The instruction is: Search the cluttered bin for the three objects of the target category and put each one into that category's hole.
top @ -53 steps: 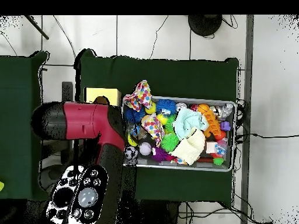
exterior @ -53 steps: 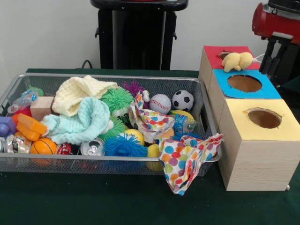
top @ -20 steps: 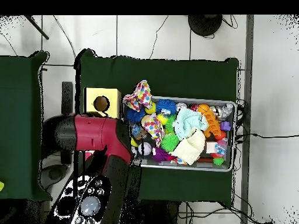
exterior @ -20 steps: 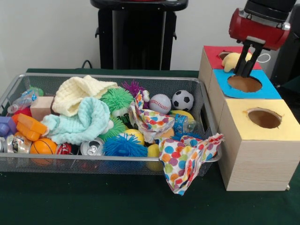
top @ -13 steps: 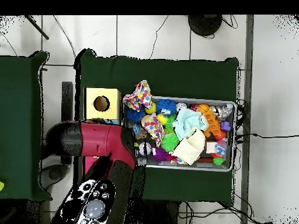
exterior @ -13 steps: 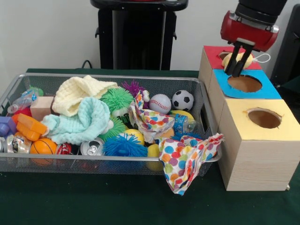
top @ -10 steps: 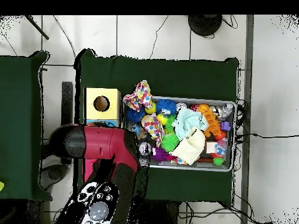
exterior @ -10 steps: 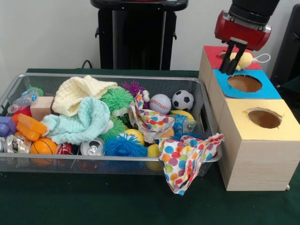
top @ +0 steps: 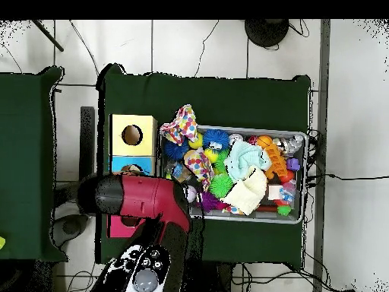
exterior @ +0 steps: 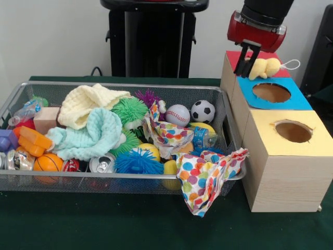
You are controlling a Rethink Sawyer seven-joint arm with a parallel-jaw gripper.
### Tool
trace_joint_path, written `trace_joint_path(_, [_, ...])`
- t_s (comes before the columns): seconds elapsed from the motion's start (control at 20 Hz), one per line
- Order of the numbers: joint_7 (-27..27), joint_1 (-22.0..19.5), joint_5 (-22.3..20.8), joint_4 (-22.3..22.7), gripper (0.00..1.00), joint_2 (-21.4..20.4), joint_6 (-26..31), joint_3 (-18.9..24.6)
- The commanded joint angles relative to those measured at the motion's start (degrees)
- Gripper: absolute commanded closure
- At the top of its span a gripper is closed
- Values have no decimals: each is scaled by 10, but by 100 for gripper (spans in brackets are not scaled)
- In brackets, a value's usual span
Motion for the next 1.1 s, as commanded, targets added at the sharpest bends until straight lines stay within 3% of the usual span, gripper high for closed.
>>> trace_joint_path(0.05, [66, -16, 23, 78, 100, -10, -26, 99])
trace_joint_path(0.25, [79, -17, 35, 84, 100, -6, -51, 119])
trace_joint_path(0.65, [118, 6, 47, 86, 100, -6, -49, 119])
trace_joint_path(1.1, [95, 11, 22, 104, 100, -15, -9, 104])
